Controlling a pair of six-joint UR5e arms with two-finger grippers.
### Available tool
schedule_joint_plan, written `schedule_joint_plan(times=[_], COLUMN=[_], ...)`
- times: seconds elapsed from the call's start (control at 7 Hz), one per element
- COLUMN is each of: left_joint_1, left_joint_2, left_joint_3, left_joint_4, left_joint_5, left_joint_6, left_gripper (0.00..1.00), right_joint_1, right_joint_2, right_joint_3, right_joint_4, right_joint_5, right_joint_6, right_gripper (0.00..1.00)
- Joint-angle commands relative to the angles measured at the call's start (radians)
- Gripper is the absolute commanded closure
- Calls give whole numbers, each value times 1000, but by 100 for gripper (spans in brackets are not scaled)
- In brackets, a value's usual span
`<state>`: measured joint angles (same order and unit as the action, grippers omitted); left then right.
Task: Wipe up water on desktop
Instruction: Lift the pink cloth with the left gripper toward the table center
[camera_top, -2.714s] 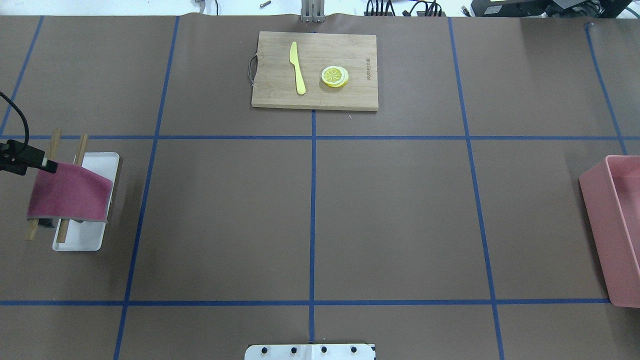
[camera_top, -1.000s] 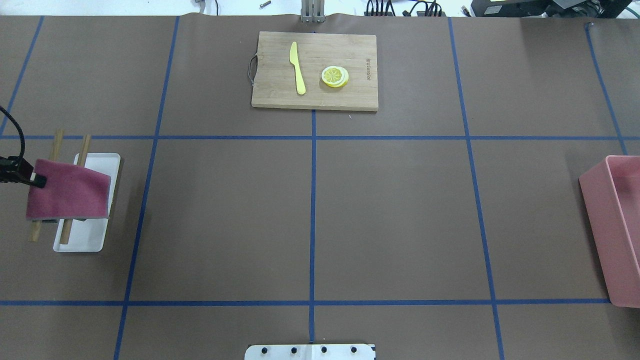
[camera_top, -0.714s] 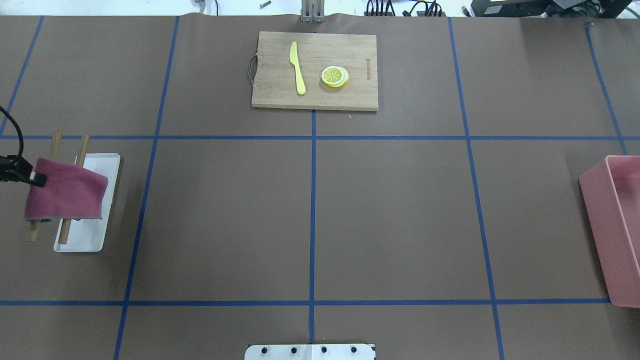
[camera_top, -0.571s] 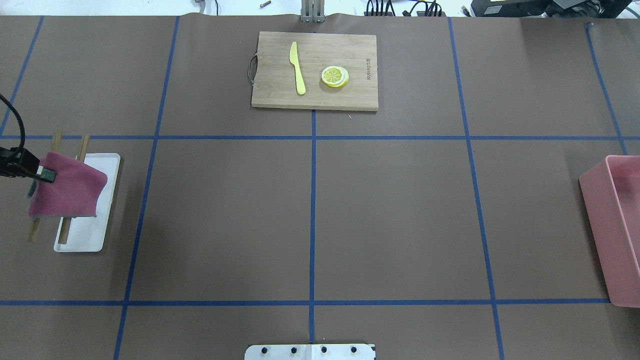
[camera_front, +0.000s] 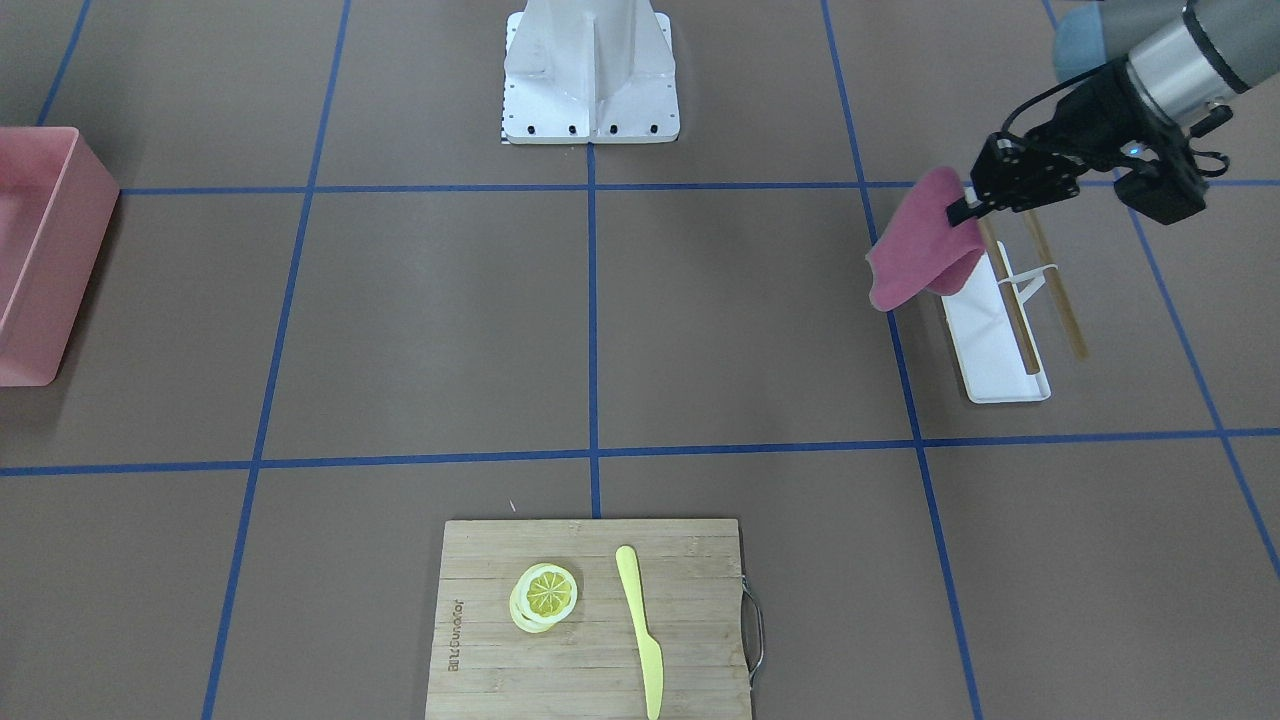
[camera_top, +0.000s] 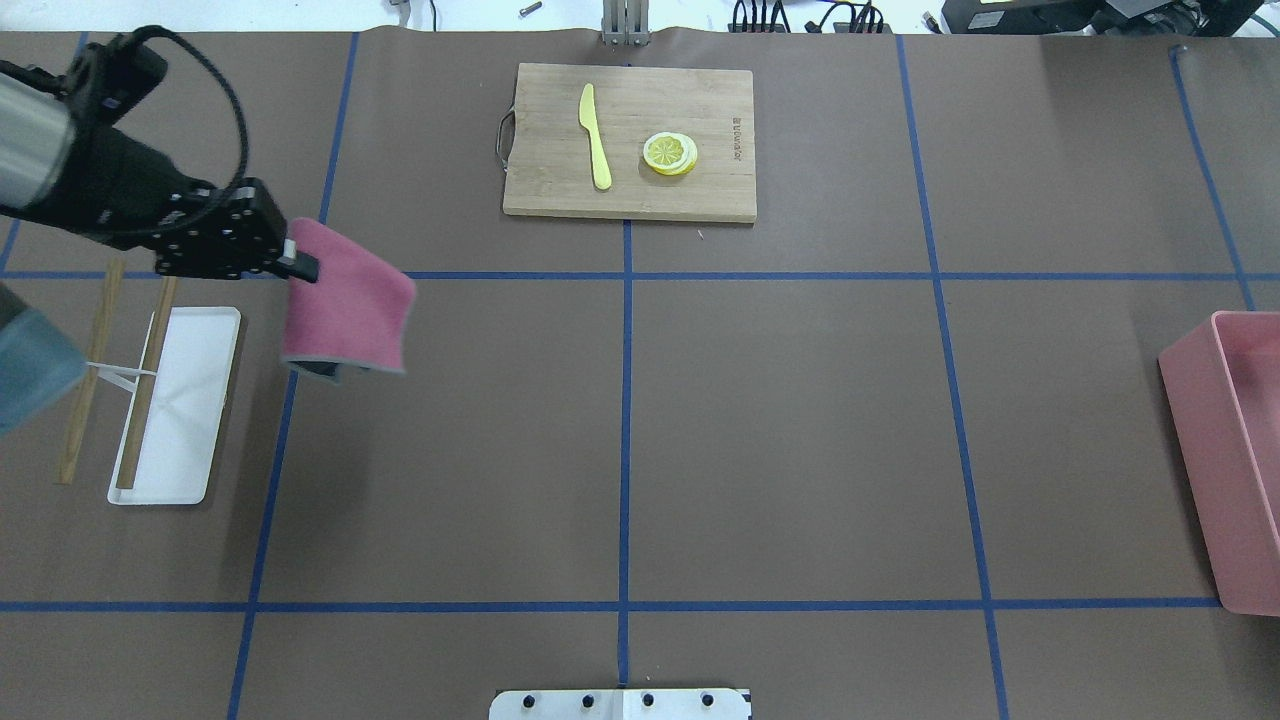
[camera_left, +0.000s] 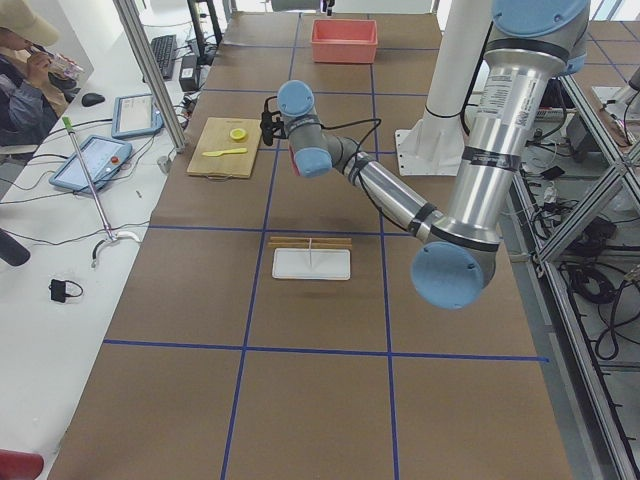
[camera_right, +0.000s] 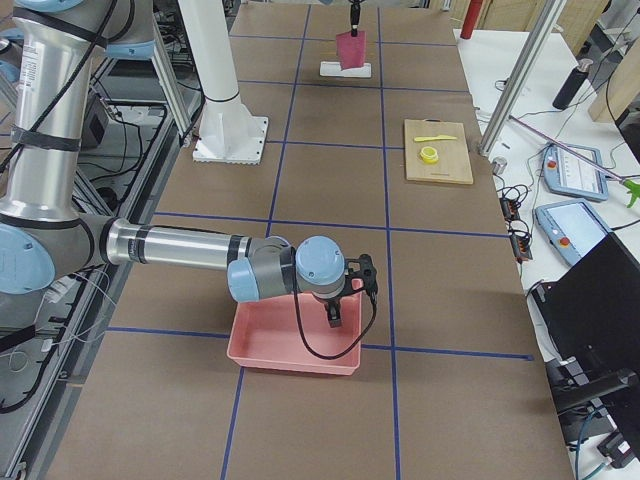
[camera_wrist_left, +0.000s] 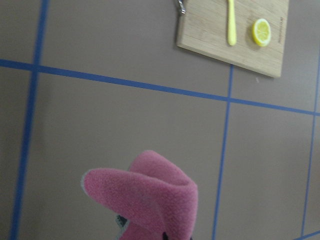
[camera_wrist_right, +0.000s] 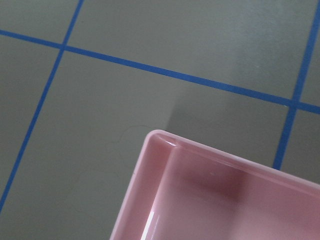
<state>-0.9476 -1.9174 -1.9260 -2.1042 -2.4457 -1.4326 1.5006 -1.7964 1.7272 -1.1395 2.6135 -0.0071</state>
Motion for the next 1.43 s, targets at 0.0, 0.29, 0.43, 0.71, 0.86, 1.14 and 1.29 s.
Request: schedule_joint_plan(times=[0.0, 0.29, 0.43, 0.71, 0.86, 1.14, 1.29], left_joint_1=[194, 263, 294, 342, 351, 359, 371], left_joint_2=[-304, -447, -530, -613, -644, -689, -692], left_joint_3=[38, 154, 232, 309, 353, 418, 430], left_joint_4=[277, 309, 309, 309, 306, 306, 303], left_joint_5=[265, 371, 417, 486, 507, 524, 560], left_joint_6=[-104, -155, -190, -226, -245, -269, -272], left_gripper=[100, 100, 100, 100, 100, 100, 100], right_joint_1=[-71, -182, -233, -385, -483, -685, -756], right_joint_2=[12, 72, 147, 283, 325, 370, 370], right_joint_3=[2, 6, 8, 9, 14, 23, 59], right_joint_4=[200, 396, 464, 577, 656, 776, 776], right_joint_5=[80, 89, 76, -57, -175, -483, -594], right_joint_6=[40, 141, 221, 390, 498, 636, 639], right_gripper=[0, 1, 2, 1, 1, 1, 1])
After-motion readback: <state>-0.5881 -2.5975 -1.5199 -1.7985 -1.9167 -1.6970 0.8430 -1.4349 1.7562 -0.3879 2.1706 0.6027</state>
